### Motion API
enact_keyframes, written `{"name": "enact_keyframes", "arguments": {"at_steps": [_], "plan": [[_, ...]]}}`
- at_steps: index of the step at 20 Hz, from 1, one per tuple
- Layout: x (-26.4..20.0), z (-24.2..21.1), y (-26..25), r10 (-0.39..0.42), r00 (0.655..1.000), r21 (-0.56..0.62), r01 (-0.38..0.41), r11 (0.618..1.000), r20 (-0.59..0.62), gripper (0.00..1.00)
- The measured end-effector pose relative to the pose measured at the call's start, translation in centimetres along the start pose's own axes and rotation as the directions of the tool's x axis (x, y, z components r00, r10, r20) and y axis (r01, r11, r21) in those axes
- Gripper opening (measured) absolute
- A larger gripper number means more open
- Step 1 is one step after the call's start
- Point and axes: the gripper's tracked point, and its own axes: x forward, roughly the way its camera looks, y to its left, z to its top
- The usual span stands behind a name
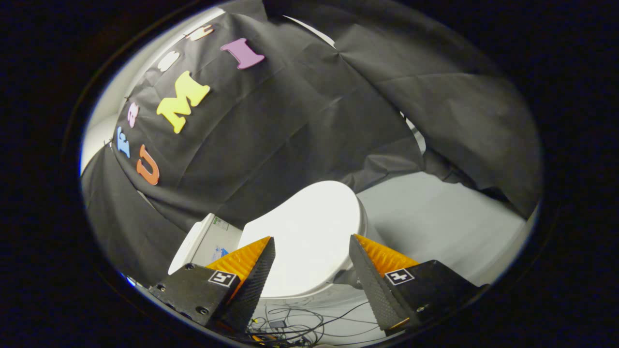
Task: Open the toilet lid.
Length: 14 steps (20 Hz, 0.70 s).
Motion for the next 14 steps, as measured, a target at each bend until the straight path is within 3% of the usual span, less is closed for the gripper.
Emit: {"name": "enact_keyframes", "arguments": {"at_steps": [9,14], "plan": [[1.9,-2.2,-6.8,-0.064,0.996,0.114,0.072,0.991,-0.068,0.97],[2.4,-4.3,-7.8,-0.008,0.986,0.217,0.044,0.975,-0.165,0.96]]}}
